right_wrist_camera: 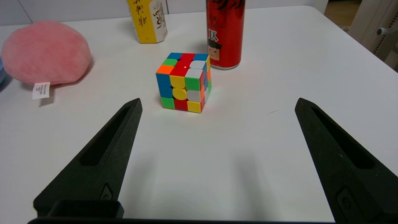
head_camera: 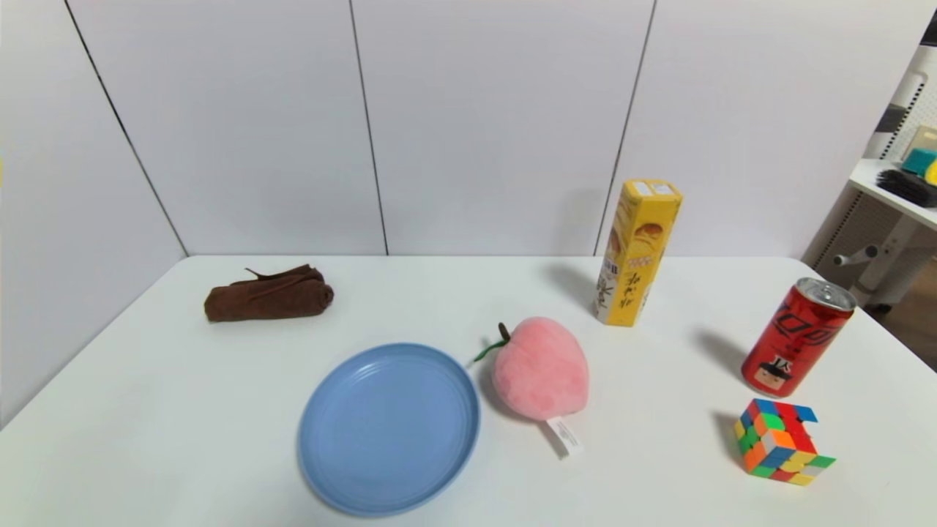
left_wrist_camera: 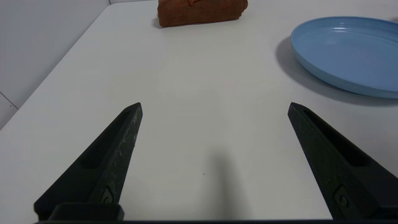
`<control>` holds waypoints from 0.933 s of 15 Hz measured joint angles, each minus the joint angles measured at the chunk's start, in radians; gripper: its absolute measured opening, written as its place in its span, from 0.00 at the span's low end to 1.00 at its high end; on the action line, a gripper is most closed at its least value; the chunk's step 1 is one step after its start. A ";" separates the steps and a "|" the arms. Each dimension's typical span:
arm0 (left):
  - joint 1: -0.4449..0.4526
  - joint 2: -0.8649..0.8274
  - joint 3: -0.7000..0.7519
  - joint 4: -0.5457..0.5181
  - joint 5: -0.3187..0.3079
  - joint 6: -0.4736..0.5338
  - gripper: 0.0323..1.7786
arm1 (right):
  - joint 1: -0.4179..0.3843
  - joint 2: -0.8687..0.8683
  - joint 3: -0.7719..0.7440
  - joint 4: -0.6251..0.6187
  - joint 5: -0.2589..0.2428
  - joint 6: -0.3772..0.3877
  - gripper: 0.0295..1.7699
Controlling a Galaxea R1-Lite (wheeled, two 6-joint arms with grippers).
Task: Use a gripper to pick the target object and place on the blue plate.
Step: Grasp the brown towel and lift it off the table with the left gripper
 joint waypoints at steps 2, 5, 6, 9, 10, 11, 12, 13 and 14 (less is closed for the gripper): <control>-0.001 0.072 -0.051 -0.006 0.001 0.006 0.95 | 0.000 0.000 0.000 0.000 0.000 0.000 0.96; -0.006 0.287 -0.220 -0.043 0.001 0.011 0.95 | 0.000 0.000 0.000 0.000 0.000 0.000 0.96; -0.007 0.363 -0.300 -0.051 0.000 0.011 0.95 | 0.000 0.000 0.000 0.000 0.000 0.000 0.96; -0.005 0.647 -0.639 -0.041 -0.001 0.010 0.95 | 0.000 0.000 0.000 0.000 0.000 0.000 0.96; -0.003 0.741 -0.758 -0.021 -0.002 0.010 0.95 | 0.000 0.000 0.000 0.000 0.000 0.000 0.96; -0.001 0.837 -0.877 0.009 -0.002 0.010 0.95 | 0.000 0.000 0.000 0.000 0.000 0.000 0.96; 0.001 0.944 -0.995 0.038 -0.003 0.010 0.95 | 0.000 0.000 0.000 0.000 0.000 0.000 0.96; 0.004 1.043 -1.106 0.066 -0.005 0.010 0.95 | 0.000 0.000 0.000 0.000 0.000 0.000 0.96; 0.008 1.138 -1.203 0.091 -0.013 0.012 0.95 | 0.000 0.000 0.000 0.000 -0.001 0.000 0.96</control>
